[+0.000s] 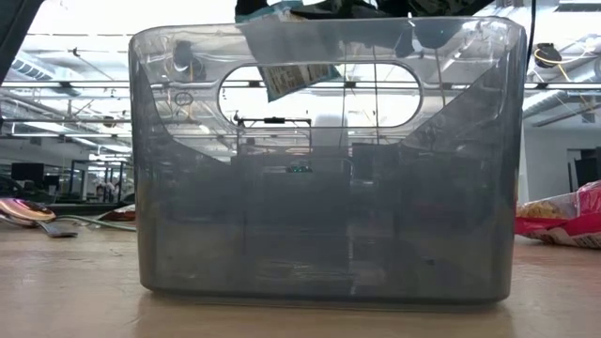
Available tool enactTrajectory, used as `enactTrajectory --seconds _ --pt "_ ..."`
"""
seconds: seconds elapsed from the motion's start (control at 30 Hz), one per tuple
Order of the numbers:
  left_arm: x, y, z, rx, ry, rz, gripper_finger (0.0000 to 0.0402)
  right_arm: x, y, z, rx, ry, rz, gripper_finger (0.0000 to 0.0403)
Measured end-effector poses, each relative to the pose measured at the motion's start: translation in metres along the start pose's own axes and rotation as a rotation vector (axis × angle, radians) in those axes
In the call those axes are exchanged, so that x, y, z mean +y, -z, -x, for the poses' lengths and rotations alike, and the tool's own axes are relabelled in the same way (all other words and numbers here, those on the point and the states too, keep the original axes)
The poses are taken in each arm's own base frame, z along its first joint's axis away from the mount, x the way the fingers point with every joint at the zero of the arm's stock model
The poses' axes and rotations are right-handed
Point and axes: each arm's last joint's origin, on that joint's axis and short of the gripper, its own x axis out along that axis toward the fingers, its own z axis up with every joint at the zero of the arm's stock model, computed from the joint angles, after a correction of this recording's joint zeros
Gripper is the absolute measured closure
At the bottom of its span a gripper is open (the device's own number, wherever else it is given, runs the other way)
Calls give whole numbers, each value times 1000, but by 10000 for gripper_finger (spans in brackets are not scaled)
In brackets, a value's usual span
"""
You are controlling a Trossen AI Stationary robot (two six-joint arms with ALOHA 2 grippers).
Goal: Pick & Place Food Item
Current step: Put the blue noodle pack into the white bin
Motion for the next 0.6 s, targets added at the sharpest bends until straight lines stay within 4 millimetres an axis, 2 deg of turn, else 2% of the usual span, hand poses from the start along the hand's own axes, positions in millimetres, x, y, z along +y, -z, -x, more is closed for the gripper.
enactTrajectory --seconds 0.27,0.6 --pt "3 0 0 2 -31 5 131 1 -3 0 -34 4 13 403" --pt "7 0 2 -1 -38 17 220 2 -4 0 -42 -4 6 403"
